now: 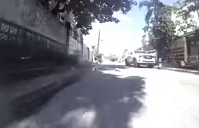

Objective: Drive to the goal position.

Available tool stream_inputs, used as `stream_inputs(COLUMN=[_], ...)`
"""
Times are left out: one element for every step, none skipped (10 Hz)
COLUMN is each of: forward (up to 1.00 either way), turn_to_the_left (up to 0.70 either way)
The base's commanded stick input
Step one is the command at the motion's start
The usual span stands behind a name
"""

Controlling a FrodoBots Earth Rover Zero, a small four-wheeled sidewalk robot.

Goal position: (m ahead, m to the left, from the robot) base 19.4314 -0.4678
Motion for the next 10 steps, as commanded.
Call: stream_inputs(forward=[1.00,1.00,1.00,1.00,1.00,1.00,1.00,1.00,1.00,1.00], turn_to_the_left=[0.00,0.00,0.00,0.00,0.00,0.00,0.00,0.00,-0.03,-0.25])
